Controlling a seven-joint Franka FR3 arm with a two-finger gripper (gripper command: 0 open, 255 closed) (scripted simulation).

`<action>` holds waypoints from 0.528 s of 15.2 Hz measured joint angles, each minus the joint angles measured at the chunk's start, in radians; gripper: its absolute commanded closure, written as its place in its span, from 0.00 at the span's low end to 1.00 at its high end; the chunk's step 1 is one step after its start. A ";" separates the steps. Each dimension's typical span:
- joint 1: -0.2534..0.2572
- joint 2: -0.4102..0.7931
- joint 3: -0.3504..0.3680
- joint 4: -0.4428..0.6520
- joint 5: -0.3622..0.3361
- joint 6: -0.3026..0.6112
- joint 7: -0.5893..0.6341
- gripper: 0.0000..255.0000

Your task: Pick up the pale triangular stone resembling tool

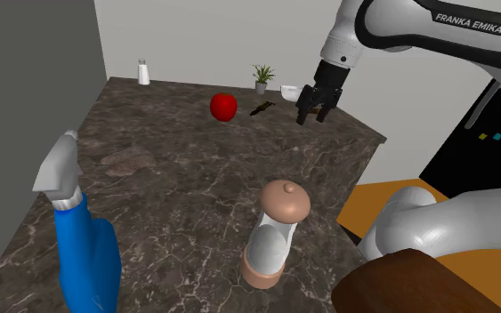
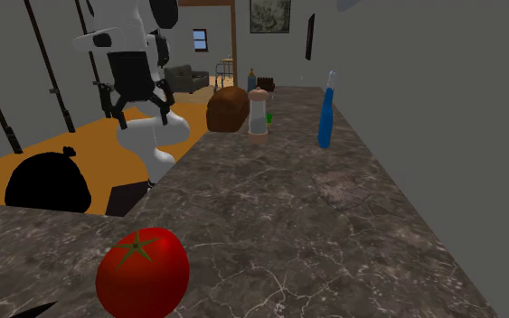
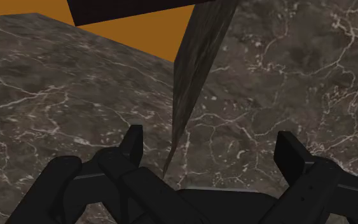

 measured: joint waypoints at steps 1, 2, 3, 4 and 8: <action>0.000 0.000 0.000 0.000 0.000 0.000 0.000 0.00; 0.000 0.003 0.012 -0.002 0.007 0.004 0.018 0.00; 0.000 0.007 0.029 -0.002 0.017 0.006 0.046 0.00; 0.003 0.009 0.056 -0.006 0.032 0.009 0.085 0.00; 0.004 0.055 0.158 0.009 0.089 0.033 0.245 0.00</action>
